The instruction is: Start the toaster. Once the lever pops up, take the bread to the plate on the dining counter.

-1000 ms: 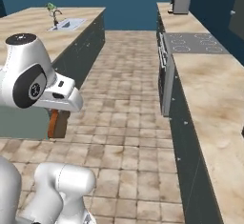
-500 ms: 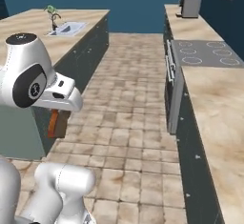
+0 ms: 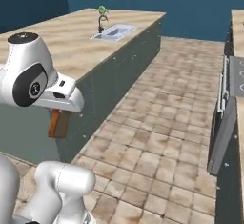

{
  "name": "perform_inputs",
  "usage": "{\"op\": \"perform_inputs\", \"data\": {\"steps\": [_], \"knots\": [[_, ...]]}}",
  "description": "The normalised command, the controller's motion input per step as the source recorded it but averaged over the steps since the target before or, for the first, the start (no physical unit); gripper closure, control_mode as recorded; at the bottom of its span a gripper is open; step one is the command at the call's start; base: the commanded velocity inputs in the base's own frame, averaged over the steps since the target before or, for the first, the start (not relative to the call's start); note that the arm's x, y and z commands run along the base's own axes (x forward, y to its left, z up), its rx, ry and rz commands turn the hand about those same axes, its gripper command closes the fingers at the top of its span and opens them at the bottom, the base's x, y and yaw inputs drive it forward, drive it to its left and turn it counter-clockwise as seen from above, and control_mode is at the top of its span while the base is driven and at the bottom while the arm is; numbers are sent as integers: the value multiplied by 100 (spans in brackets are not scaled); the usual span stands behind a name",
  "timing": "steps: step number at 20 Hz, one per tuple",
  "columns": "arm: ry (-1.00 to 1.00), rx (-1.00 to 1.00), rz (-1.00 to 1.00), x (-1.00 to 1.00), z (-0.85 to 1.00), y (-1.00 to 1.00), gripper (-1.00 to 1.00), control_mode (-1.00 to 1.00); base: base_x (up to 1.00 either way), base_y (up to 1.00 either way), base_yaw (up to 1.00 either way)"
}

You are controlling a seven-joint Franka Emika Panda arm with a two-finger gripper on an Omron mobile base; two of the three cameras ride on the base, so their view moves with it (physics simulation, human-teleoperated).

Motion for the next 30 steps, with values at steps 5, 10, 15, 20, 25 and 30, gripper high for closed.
{"op": "perform_inputs", "data": {"steps": [5, 10, 15, 20, 25, 30], "knots": [[0, 0, 0, 0, 0, 0, 100, 100, 59, 0, 73], [0, 0, 0, 0, 0, 0, 100, 100, 66, 0, 57], [0, 0, 0, 0, 0, 0, 100, 100, 57, 34, 38], [0, 0, 0, 0, 0, 0, 100, 100, 57, 61, 61], [0, 0, 0, 0, 0, 0, 100, 100, 81, 20, 67], [0, 0, 0, 0, 0, 0, 100, 100, 100, 22, 49]]}}
